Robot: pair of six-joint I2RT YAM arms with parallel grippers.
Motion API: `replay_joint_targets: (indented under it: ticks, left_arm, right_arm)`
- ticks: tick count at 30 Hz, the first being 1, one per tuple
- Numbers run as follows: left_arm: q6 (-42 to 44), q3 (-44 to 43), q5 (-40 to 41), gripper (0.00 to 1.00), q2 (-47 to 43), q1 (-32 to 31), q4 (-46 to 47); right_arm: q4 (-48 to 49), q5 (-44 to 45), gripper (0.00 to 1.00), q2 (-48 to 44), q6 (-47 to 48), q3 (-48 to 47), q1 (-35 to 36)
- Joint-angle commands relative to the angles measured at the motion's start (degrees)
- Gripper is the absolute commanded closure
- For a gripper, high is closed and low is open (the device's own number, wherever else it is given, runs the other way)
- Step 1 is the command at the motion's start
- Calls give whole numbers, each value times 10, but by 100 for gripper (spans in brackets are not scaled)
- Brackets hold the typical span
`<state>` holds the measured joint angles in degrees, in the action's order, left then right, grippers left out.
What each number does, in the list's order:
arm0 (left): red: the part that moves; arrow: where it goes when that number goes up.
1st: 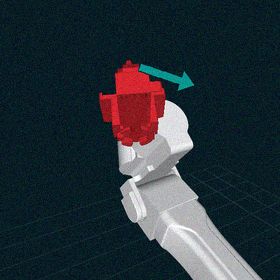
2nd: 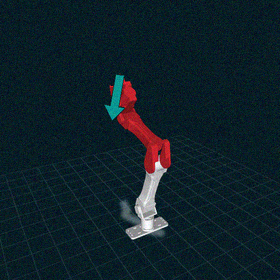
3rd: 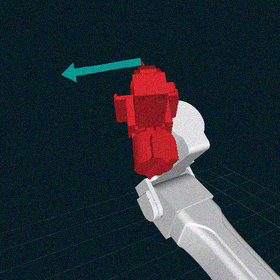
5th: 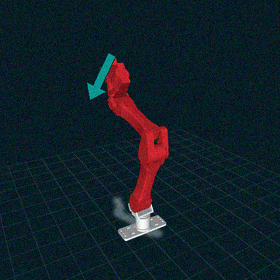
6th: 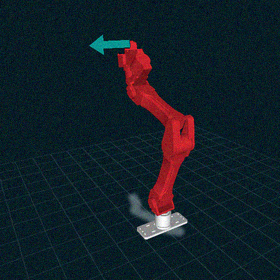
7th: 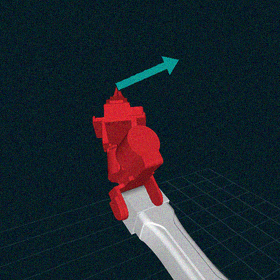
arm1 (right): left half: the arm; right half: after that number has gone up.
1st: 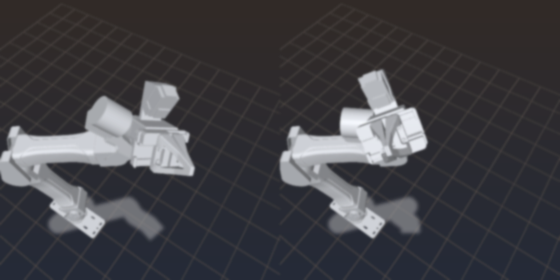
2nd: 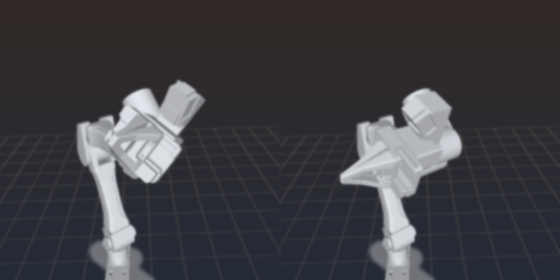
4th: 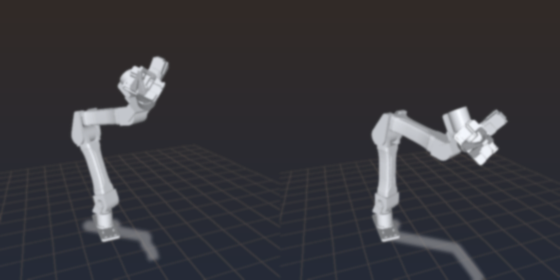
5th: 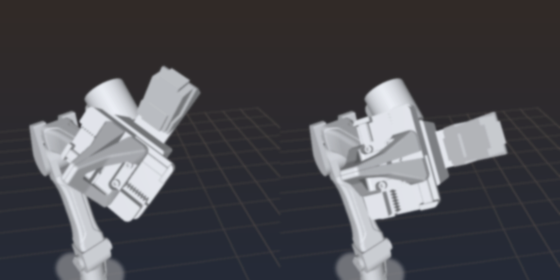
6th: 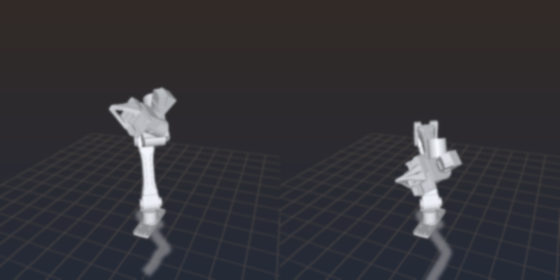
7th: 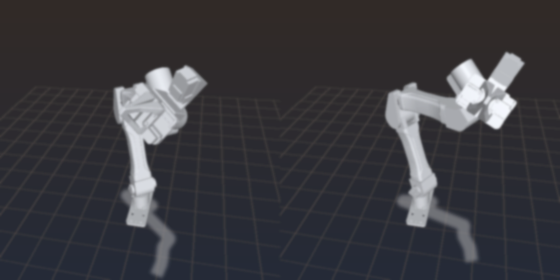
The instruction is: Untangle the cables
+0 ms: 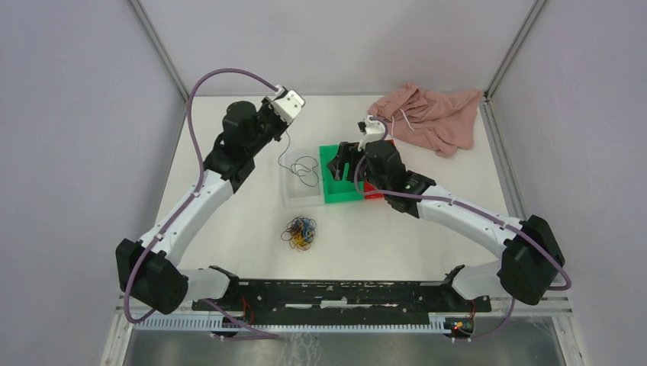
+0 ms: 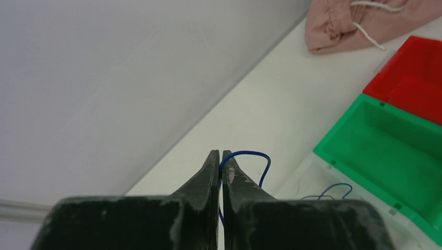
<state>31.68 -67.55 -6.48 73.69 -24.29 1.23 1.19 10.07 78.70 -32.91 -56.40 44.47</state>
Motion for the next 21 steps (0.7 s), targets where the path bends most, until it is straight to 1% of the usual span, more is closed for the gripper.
replay_joint_targets:
  ticks: [1,5,10,12,17,21]
  left_arm:
    - [26,10,43,97,2,-6,-44]
    - [28,15,52,97,19,-14,-52]
    - [-2,17,66,97,42,-34,-67]
    - [-27,11,75,97,56,-40,-78]
    - [-117,-51,76,97,114,-46,-132]
    - [-148,-78,69,97,152,-50,-146]
  right_arm:
    - [9,12,25,-23,2,1,-5]
    - [1,9,25,-24,-2,3,-8]
    - [-1,8,26,-28,-6,8,-10]
    - [-4,6,26,-29,-7,5,-12]
    - [-12,7,26,-37,-6,7,-15]
    - [-15,11,26,-52,-4,14,-20]
